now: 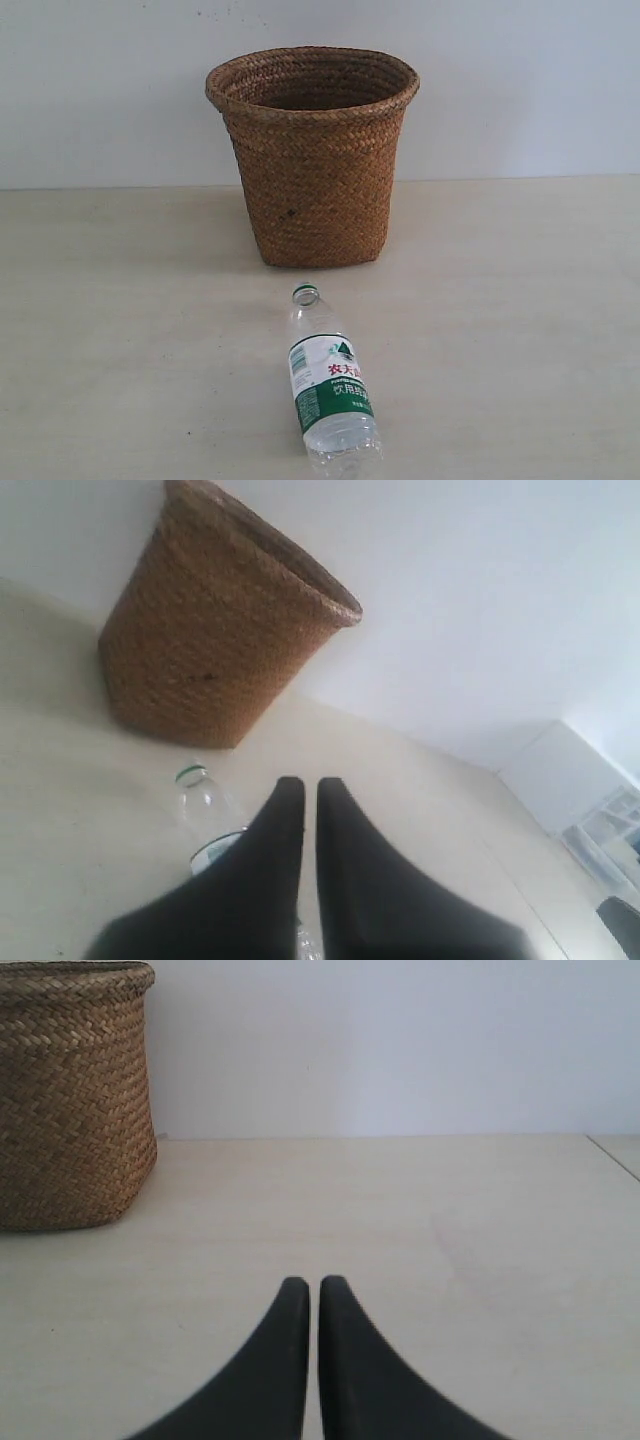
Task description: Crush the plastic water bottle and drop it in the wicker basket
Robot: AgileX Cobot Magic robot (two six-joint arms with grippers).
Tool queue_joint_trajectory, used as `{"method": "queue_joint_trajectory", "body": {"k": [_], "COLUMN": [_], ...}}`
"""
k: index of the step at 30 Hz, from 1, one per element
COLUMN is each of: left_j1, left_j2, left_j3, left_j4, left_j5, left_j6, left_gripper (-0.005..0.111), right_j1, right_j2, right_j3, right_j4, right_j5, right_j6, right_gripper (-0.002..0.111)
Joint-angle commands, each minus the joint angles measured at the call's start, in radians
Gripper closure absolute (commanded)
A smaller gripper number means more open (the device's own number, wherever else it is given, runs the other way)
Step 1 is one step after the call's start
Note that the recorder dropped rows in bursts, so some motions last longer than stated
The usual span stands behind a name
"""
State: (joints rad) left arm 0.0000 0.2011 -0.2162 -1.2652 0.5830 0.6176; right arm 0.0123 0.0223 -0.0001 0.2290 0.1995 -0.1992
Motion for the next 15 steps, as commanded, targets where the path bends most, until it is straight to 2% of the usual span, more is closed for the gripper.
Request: {"method": "queue_joint_trajectory", "body": {"k": [1, 5, 8, 11, 15], "left_j1": [0.002, 0.002, -0.005, -0.049, -0.140], "left_j2": [0.304, 0.584, 0.776, 0.906, 1.039], "left_j3": [-0.157, -0.323, -0.447, -0.561, -0.686], "left_j4": [0.006, 0.040, 0.139, 0.276, 0.530], "left_j5": [0.059, 0.190, 0.256, 0.230, 0.127], "left_j6": [0.059, 0.059, 0.006, -0.089, -0.314], "left_gripper": [0.103, 0.103, 0.103, 0.103, 0.103], "right_j1": [-0.003, -0.003, -0.003, -0.003, -0.003], "right_j2": [-0.003, -0.003, -0.003, -0.003, -0.003], "right_j3": [0.000, 0.000, 0.000, 0.000, 0.000], "right_j4": [0.001, 0.001, 0.001, 0.001, 0.001], "right_j5": [-0.009, -0.009, -0.009, -0.009, -0.009], "right_j6": [-0.002, -0.002, -0.002, -0.002, -0.002], "right_gripper": [0.107, 0.107, 0.107, 0.107, 0.107]}}
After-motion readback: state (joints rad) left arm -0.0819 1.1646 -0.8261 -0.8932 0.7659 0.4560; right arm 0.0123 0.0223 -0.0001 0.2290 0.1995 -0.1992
